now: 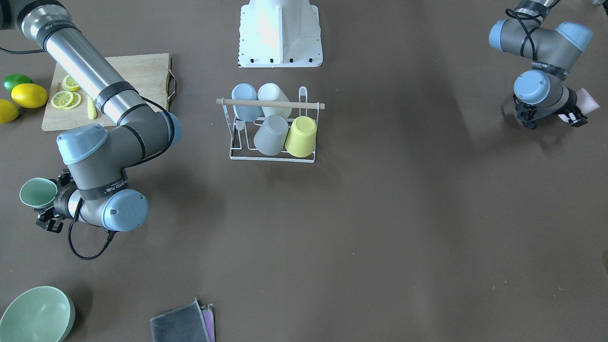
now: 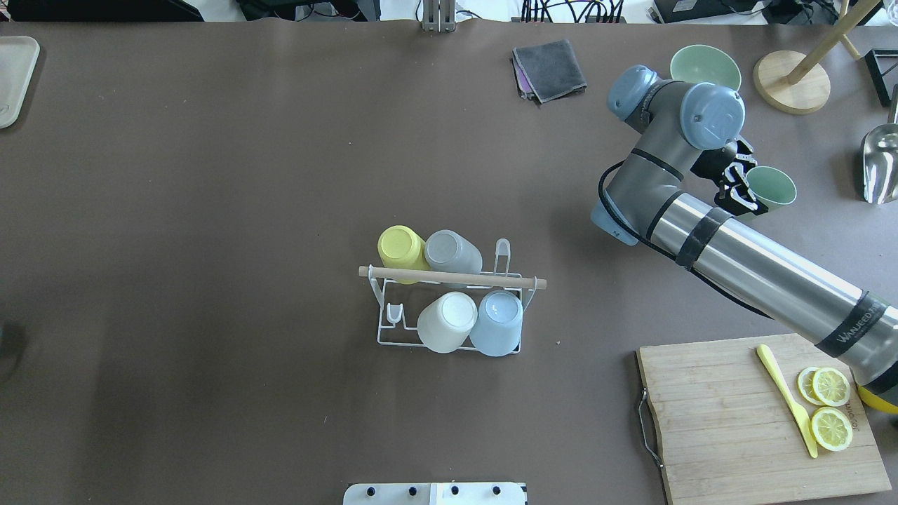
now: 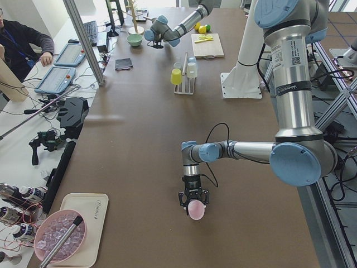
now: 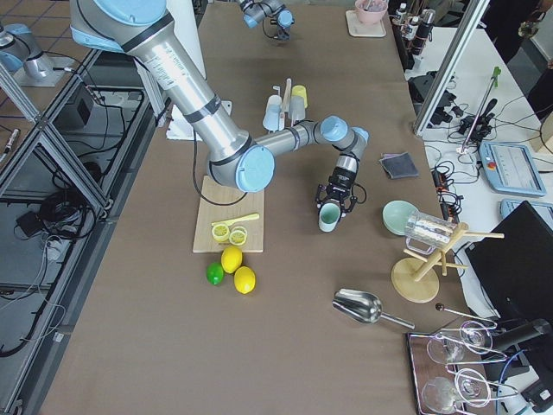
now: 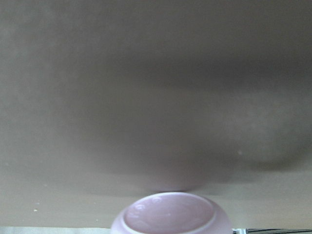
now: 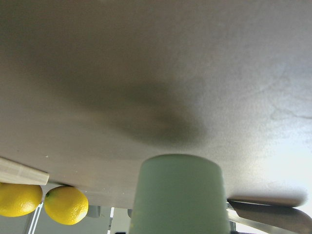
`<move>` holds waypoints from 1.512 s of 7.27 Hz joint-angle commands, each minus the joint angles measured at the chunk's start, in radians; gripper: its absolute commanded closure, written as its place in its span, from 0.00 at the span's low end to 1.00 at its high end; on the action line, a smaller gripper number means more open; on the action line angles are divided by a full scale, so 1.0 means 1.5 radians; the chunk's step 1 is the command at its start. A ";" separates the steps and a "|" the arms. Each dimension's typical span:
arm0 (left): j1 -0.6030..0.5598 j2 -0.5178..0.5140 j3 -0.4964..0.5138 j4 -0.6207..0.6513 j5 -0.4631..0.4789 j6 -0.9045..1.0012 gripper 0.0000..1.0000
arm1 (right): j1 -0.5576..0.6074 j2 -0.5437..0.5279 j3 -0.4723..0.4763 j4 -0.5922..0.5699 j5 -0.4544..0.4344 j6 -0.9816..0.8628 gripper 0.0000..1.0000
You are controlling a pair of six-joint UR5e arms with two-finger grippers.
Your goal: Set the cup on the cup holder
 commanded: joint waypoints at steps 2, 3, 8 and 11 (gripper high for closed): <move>-0.008 0.008 -0.027 0.002 -0.001 0.009 0.39 | 0.050 -0.020 0.087 0.050 0.047 0.005 0.62; -0.010 0.014 -0.046 0.003 -0.001 0.025 0.40 | 0.055 -0.020 0.102 0.054 0.061 0.013 0.62; -0.096 0.008 -0.125 0.012 0.002 0.027 0.40 | 0.105 -0.050 0.189 0.220 0.283 0.192 0.62; -0.164 -0.058 -0.159 0.039 0.004 0.027 0.40 | 0.130 -0.127 0.223 0.549 0.431 0.380 0.62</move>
